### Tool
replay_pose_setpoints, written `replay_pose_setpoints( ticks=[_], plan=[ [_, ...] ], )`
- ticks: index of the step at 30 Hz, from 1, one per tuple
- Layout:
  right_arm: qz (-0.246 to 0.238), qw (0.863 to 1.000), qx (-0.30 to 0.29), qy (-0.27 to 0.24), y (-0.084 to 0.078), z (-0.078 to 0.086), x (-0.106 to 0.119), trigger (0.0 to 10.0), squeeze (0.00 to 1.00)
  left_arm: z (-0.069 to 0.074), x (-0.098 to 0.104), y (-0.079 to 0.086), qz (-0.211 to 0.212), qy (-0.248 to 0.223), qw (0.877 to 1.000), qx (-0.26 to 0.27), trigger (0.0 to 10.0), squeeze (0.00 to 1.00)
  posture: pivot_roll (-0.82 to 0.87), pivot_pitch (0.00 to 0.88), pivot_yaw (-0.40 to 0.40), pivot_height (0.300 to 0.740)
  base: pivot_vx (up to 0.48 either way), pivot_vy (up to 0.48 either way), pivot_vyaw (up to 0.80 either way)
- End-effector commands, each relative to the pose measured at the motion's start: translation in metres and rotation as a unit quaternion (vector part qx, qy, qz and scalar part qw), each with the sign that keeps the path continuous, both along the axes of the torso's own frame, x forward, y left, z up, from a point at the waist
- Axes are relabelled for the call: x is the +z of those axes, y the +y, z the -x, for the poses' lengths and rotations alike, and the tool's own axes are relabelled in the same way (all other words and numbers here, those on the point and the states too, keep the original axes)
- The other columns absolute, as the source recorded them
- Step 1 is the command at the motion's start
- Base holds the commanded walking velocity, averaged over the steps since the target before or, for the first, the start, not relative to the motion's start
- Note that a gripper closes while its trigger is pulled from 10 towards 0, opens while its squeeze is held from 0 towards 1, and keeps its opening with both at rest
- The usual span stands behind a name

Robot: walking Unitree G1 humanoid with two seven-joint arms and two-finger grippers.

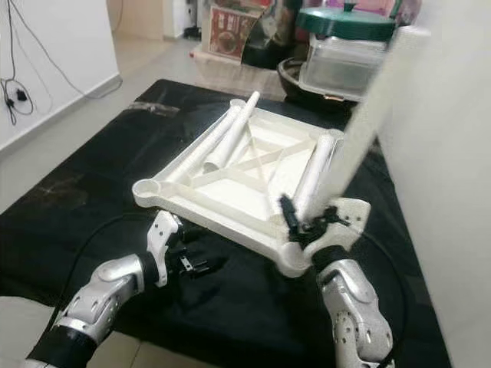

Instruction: Building children table

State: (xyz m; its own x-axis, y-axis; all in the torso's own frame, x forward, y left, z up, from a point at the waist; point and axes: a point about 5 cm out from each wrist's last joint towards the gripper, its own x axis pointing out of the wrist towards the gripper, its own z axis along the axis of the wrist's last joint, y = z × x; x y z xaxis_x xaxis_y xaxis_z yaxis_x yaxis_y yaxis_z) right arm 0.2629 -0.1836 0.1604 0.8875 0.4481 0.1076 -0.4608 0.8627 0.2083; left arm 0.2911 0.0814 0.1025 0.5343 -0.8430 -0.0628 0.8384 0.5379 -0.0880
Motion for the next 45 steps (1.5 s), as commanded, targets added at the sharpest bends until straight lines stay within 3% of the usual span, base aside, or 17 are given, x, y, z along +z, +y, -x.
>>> replay_pose_setpoints(
  ticks=[1, 3, 4, 5, 9, 10, 14, 16, 17, 18, 20, 21, 25, 30, 43, 44, 45],
  plan=[
    [0.009, 0.996, 0.084, 0.006, 0.012, 0.006, -0.006, 10.0, 0.0, 0.003, -0.006, 0.001, -0.006, 0.007, 1.0, 0.002, 10.0, 0.0, 0.13, 0.0, -0.123, 0.74, 0.0, 0.0, 0.0],
    [0.013, 0.996, 0.089, 0.007, 0.013, 0.006, -0.007, 10.0, 0.0, 0.003, -0.006, 0.0, -0.006, 0.007, 1.0, 0.002, 10.0, 0.0, 0.13, 0.0, -0.123, 0.74, 0.0, 0.0, 0.0],
    [0.014, 0.996, 0.091, 0.017, 0.014, 0.005, -0.012, 3.9, 0.0, 0.003, -0.006, 0.0, -0.006, 0.007, 1.0, 0.001, 10.0, 0.0, 0.13, 0.0, -0.123, 0.74, 0.0, 0.0, 0.0],
    [0.024, 0.996, 0.08, 0.031, 0.014, 0.004, -0.019, 0.0, 0.0, 0.003, -0.006, 0.001, -0.006, 0.007, 1.0, 0.003, 10.0, 0.0, 0.13, 0.0, -0.125, 0.74, 0.0, 0.0, 0.0],
    [0.07, 0.99, -0.072, 0.102, -0.004, -0.011, -0.05, 0.0, 0.0, 0.003, -0.006, 0.002, -0.009, 0.008, 1.0, 0.004, 10.0, 0.0, 0.13, 0.0, -0.12, 0.74, 0.0, 0.0, 0.0],
    [0.07, 0.958, -0.225, 0.163, -0.03, -0.016, -0.067, 0.0, 0.0, 0.003, -0.007, 0.002, -0.011, 0.009, 1.0, 0.002, 10.0, 0.0, 0.13, 0.0, -0.119, 0.74, 0.0, 0.0, 0.0],
    [0.069, 0.924, -0.321, 0.198, -0.048, -0.014, -0.078, 0.0, 0.0, 0.003, -0.008, 0.003, -0.012, 0.009, 1.0, 0.001, 10.0, 0.0, 0.13, 0.0, -0.119, 0.74, 0.0, 0.0, 0.0],
    [0.035, 0.839, -0.492, 0.23, -0.088, 0.014, -0.093, 0.0, 0.0, 0.002, -0.007, 0.002, -0.01, 0.008, 1.0, 0.002, 10.0, 0.0, 0.12, 0.0, -0.115, 0.74, 0.0, 0.0, 0.0],
    [0.035, 0.839, -0.492, 0.23, -0.088, 0.014, -0.093, 0.0, 0.0, 0.002, -0.007, 0.002, -0.01, 0.008, 1.0, 0.002, 10.0, 0.0, 0.12, 0.0, -0.115, 0.74, 0.0, 0.0, 0.0],
    [0.029, 0.812, -0.536, 0.231, -0.098, 0.025, -0.096, 0.0, 0.0, 0.002, -0.006, 0.001, -0.01, 0.008, 1.0, 0.002, 10.0, 0.0, 0.12, 0.0, -0.115, 0.74, 0.0, 0.0, 0.0],
    [0.016, 0.811, -0.538, 0.232, -0.099, 0.031, -0.096, 0.0, 0.0, 0.002, -0.007, 0.001, -0.01, 0.009, 1.0, 0.001, 10.0, 0.0, 0.12, 0.0, -0.11, 0.74, 0.0, 0.0, 0.0],
    [0.007, 0.814, -0.533, 0.233, -0.098, 0.034, -0.096, 8.9, 0.0, 0.002, -0.007, 0.001, -0.01, 0.009, 1.0, 0.0, 10.0, 0.0, 0.12, 0.0, -0.11, 0.74, 0.0, 0.0, 0.0],
    [-0.008, 0.837, -0.506, 0.208, -0.086, 0.026, -0.089, 8.9, 0.0, 0.003, -0.008, 0.0, -0.011, 0.01, 1.0, -0.002, 10.0, 0.0, 0.11, 0.0, -0.105, 0.74, 0.0, 0.0, 0.0],
    [-0.005, 0.905, -0.404, 0.131, -0.055, -0.001, -0.061, 10.0, 0.0, 0.002, -0.008, -0.003, -0.01, 0.01, 1.0, -0.005, 10.0, 0.0, 0.11, 0.0, -0.108, 0.74, 0.0, 0.0, 0.0],
    [-0.001, 0.915, -0.387, 0.111, -0.054, -0.006, -0.054, 10.0, 0.0, 0.004, -0.01, 0.001, -0.011, 0.011, 1.0, 0.001, 10.0, 0.0, 0.11, 0.0, -0.116, 0.74, 0.0, 0.0, 0.0],
    [-0.005, 0.918, -0.382, 0.104, -0.053, -0.005, -0.053, 10.0, 0.82, 0.005, -0.01, 0.001, -0.01, 0.011, 1.0, 0.0, 10.0, 0.0, 0.11, 0.0, -0.116, 0.74, 0.0, 0.0, 0.0],
    [-0.012, 0.922, -0.375, 0.095, -0.051, -0.004, -0.05, 10.0, 1.0, 0.005, -0.01, 0.0, -0.01, 0.012, 1.0, -0.001, 10.0, 0.0, 0.11, 0.0, -0.115, 0.74, 0.0, 0.0, 0.0]
  ],
)
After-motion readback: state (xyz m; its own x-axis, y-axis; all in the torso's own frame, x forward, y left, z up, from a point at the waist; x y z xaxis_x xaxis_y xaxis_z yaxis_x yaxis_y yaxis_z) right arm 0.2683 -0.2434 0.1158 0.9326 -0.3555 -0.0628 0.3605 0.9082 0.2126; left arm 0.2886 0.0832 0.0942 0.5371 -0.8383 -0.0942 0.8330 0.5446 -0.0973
